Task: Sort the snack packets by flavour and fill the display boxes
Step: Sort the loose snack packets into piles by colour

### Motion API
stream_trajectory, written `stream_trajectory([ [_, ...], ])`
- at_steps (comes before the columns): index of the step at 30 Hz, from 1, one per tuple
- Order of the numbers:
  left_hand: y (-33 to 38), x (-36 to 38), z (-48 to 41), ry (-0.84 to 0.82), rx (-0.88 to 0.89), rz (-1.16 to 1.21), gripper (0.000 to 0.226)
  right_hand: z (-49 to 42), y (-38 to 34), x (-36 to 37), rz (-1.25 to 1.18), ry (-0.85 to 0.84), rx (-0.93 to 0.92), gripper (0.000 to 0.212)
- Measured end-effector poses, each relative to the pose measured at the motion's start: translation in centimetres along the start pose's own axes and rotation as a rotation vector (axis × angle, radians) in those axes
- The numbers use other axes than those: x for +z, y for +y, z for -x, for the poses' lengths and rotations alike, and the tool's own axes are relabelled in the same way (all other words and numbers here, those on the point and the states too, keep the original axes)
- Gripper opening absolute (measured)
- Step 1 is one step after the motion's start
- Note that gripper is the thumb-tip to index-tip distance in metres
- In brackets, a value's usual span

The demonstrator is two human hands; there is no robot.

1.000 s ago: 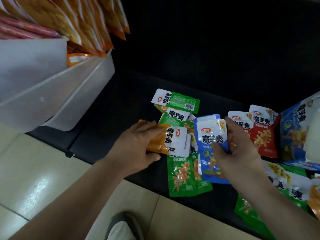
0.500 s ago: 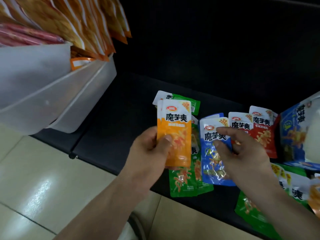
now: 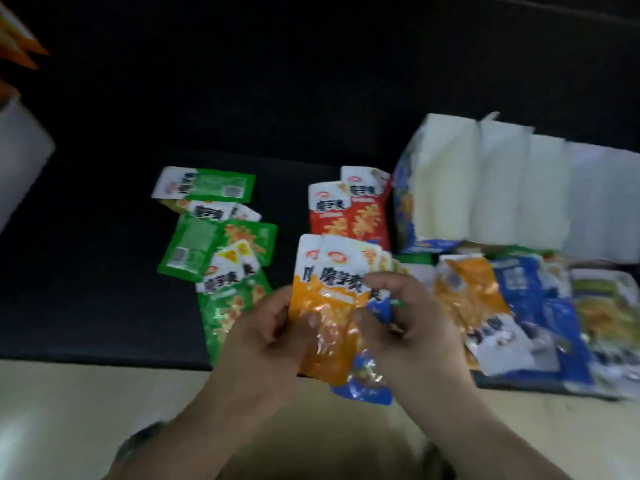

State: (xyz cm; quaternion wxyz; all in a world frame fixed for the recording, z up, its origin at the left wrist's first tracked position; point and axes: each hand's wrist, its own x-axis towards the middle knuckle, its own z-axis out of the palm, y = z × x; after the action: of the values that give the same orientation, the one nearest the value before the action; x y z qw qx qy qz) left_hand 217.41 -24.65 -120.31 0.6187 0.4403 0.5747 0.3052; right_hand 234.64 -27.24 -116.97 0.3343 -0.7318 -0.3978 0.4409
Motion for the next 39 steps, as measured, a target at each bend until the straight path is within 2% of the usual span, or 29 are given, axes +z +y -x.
stream_trajectory([
  [5,-1.4,3.1,2.0,-0.065,-0.136,-0.117,0.029,1.5,3.9,-1.5,0.004,-0.051,0.004,0.04],
  [8,-1.2,4.5,2.4,-0.059,-0.214,-0.112,0.023,2.3,4.8,-3.2,-0.02,-0.084,-0.018,0.046],
  [11,-0.8,6.5,2.6,-0.055,-0.272,-0.091,0.022,2.5,5.5,-5.6,-0.025,-0.004,-0.04,0.044],
  [14,1.2,9.0,2.4,-0.152,-0.277,-0.143,0.017,2.1,5.8,-9.0,-0.078,0.154,-0.031,0.041],
  [18,4.3,13.3,0.2,-0.228,-0.161,-0.241,0.006,1.3,7.1,-13.9,-0.147,0.349,-0.028,0.035],
  [20,5.0,15.5,-1.1,-0.213,-0.113,-0.266,0.004,1.0,8.0,-16.0,-0.161,0.413,-0.037,0.034],
  [24,3.7,19.2,-2.9,-0.145,-0.055,-0.317,0.01,0.0,9.6,-19.3,-0.031,0.534,-0.051,0.033],
  [27,2.2,20.2,-3.3,-0.073,0.035,-0.485,0.02,-0.8,10.1,-20.7,0.017,0.523,-0.056,0.03],
  [31,1.3,19.3,-3.8,-0.033,0.263,-0.801,0.039,-2.5,10.8,-21.3,0.003,0.45,-0.057,0.024],
  [35,1.1,18.3,-3.9,-0.176,0.502,-0.921,0.024,-4.4,11.7,-21.0,0.186,0.485,-0.108,0.02],
  [37,0.9,18.4,-3.8,-0.24,0.591,-0.946,0.041,-5.0,12.4,-20.8,0.303,0.474,-0.13,0.02],
  [39,0.8,18.6,-3.7,-0.245,0.608,-1.016,0.051,-5.4,12.9,-20.6,0.421,0.459,-0.146,0.023],
])
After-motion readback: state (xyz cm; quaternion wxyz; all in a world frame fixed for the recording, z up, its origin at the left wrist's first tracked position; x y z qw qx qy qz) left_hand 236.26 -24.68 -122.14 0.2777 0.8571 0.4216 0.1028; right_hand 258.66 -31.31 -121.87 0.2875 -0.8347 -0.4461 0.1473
